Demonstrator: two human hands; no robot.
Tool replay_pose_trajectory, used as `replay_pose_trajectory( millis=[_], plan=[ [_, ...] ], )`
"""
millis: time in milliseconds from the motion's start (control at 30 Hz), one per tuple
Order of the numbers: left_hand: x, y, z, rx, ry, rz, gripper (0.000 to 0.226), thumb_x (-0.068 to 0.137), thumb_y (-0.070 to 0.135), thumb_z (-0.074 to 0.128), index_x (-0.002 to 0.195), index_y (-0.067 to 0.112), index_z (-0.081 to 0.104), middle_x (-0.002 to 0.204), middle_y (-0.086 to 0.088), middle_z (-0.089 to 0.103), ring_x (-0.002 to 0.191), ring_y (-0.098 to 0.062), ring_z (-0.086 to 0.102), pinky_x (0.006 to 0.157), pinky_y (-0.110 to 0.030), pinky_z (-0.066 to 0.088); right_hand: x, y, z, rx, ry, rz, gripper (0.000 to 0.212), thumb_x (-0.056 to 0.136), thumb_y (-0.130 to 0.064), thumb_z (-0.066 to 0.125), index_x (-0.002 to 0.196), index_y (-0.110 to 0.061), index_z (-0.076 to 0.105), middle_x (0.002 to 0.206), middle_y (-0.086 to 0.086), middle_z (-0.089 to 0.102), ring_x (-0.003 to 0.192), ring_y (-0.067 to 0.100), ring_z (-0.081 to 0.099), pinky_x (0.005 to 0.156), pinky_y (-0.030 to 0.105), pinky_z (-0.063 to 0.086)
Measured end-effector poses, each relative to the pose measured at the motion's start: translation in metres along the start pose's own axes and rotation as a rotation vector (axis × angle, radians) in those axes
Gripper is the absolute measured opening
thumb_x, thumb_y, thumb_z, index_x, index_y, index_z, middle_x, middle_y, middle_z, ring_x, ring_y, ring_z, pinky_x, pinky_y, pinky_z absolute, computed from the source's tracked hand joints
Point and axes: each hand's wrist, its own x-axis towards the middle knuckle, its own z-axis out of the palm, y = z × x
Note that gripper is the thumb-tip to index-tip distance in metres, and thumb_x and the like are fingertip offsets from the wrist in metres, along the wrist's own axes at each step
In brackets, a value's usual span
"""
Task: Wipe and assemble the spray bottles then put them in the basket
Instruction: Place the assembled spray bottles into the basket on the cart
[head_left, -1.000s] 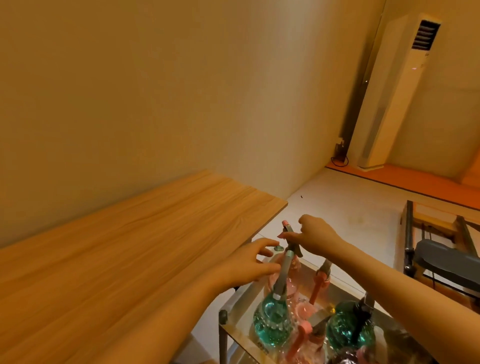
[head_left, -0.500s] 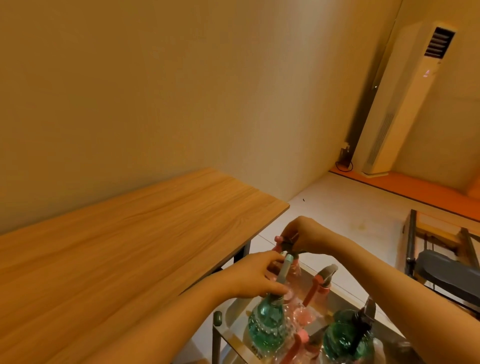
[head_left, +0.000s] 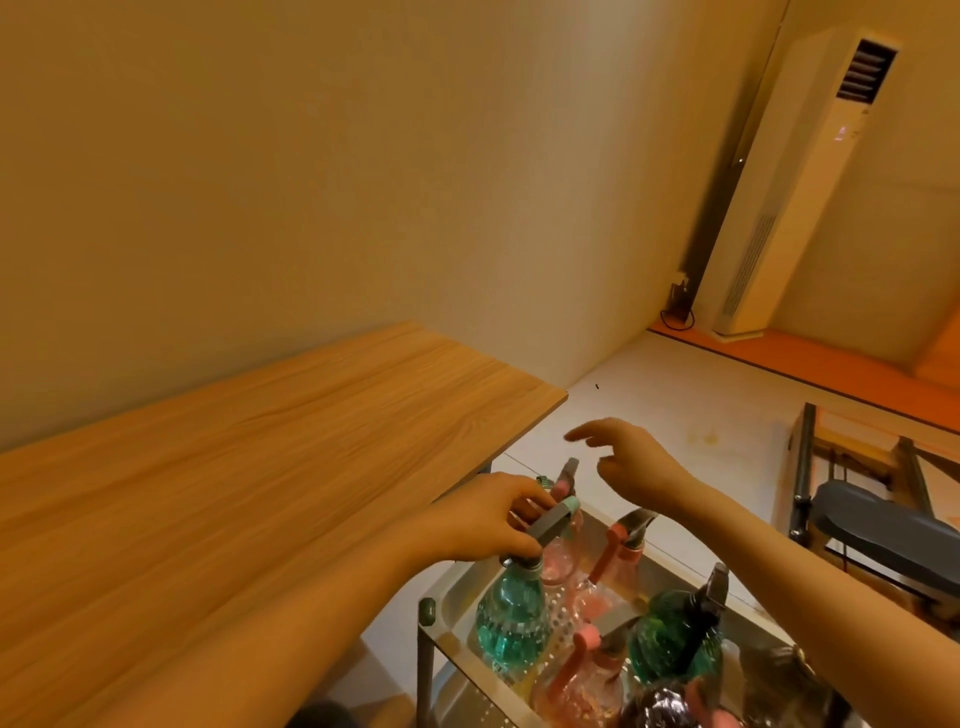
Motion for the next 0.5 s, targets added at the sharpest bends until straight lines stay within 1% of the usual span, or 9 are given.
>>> replay_pose_trajectory(
  millis=[33, 67, 133, 167, 267, 300, 367, 433, 500],
  plan=[
    [-0.001, 0.0, -0.001, 0.001, -0.002, 0.004, 0.049, 0.082, 0.01, 0.071, 0.127, 0.019, 0.054, 0.121, -0.007, 0.063, 0.106, -0.018, 0.062, 0.087, -0.03, 0.055, -0.004, -0.005, -0.004, 0.04, 0.038, -0.014, 0.054, 0.081, 0.014, 0.041, 0.117, -0.018, 0.062, 0.126, 0.002, 0.059, 0.111, 0.014, 0.056, 0.093, 0.029, 0.048],
    [-0.002, 0.0, -0.001, 0.005, -0.002, 0.009, 0.047, 0.083, 0.011, 0.07, 0.126, 0.019, 0.055, 0.121, -0.007, 0.063, 0.106, -0.017, 0.062, 0.086, -0.029, 0.055, -0.009, -0.011, -0.008, 0.071, 0.039, -0.036, 0.049, 0.082, 0.013, 0.043, 0.116, -0.016, 0.063, 0.117, 0.002, 0.064, 0.103, 0.012, 0.06, 0.091, 0.029, 0.051],
    [-0.003, 0.001, -0.005, 0.039, -0.004, 0.02, 0.045, 0.084, 0.01, 0.068, 0.126, 0.021, 0.056, 0.121, -0.006, 0.063, 0.107, -0.016, 0.062, 0.082, -0.026, 0.056, -0.02, -0.023, -0.012, 0.104, -0.054, -0.063, 0.039, 0.085, 0.008, 0.048, 0.112, -0.014, 0.064, 0.102, -0.001, 0.069, 0.093, 0.009, 0.065, 0.088, 0.032, 0.054],
    [-0.003, 0.001, -0.007, 0.065, -0.014, 0.027, 0.044, 0.085, 0.009, 0.067, 0.126, 0.021, 0.057, 0.121, -0.005, 0.063, 0.107, -0.015, 0.062, 0.082, -0.026, 0.056, -0.025, -0.028, -0.012, 0.102, -0.122, -0.059, 0.033, 0.086, 0.003, 0.051, 0.111, -0.014, 0.064, 0.099, -0.001, 0.07, 0.091, 0.008, 0.066, 0.087, 0.032, 0.055],
    [-0.002, 0.0, -0.015, 0.143, -0.025, 0.038, 0.041, 0.085, 0.003, 0.065, 0.123, 0.02, 0.061, 0.117, 0.0, 0.065, 0.107, -0.011, 0.063, 0.091, -0.033, 0.054, -0.039, -0.041, -0.01, 0.029, -0.247, -0.023, 0.018, 0.089, -0.013, 0.059, 0.105, -0.015, 0.067, 0.095, -0.001, 0.069, 0.082, 0.009, 0.066, 0.076, 0.025, 0.056],
    [-0.002, -0.001, -0.017, 0.163, -0.01, 0.03, 0.039, 0.085, 0.005, 0.066, 0.121, 0.02, 0.062, 0.113, 0.004, 0.065, 0.106, -0.01, 0.062, 0.092, -0.034, 0.053, -0.042, -0.044, -0.009, 0.035, -0.267, -0.007, 0.015, 0.088, -0.015, 0.06, 0.102, -0.015, 0.068, 0.09, -0.001, 0.07, 0.077, 0.012, 0.067, 0.072, 0.026, 0.057],
    [-0.004, -0.002, -0.019, 0.223, 0.084, 0.001, 0.04, 0.083, 0.015, 0.071, 0.121, 0.021, 0.06, 0.105, 0.009, 0.059, 0.103, -0.009, 0.059, 0.091, -0.035, 0.052, -0.047, -0.048, -0.007, 0.068, -0.29, 0.012, 0.012, 0.088, -0.015, 0.062, 0.098, -0.016, 0.068, 0.083, 0.0, 0.071, 0.072, 0.015, 0.069, 0.068, 0.029, 0.059],
    [-0.006, -0.006, -0.018, 0.302, 0.226, -0.068, 0.053, 0.078, 0.03, 0.076, 0.126, 0.02, 0.054, 0.109, 0.004, 0.06, 0.098, -0.013, 0.059, 0.089, -0.035, 0.052, -0.048, -0.051, -0.005, 0.121, -0.307, 0.042, 0.012, 0.087, -0.014, 0.065, 0.098, -0.015, 0.066, 0.083, 0.002, 0.072, 0.069, 0.014, 0.07, 0.064, 0.026, 0.059],
    [-0.008, -0.012, -0.015, 0.277, 0.295, -0.125, 0.058, 0.078, 0.035, 0.075, 0.128, 0.015, 0.051, 0.108, -0.005, 0.065, 0.09, -0.017, 0.065, 0.082, -0.034, 0.054, -0.045, -0.054, -0.004, 0.195, -0.322, 0.091, 0.015, 0.086, -0.011, 0.068, 0.1, -0.013, 0.065, 0.086, 0.005, 0.072, 0.067, 0.013, 0.071, 0.061, 0.022, 0.057]
  ],
)
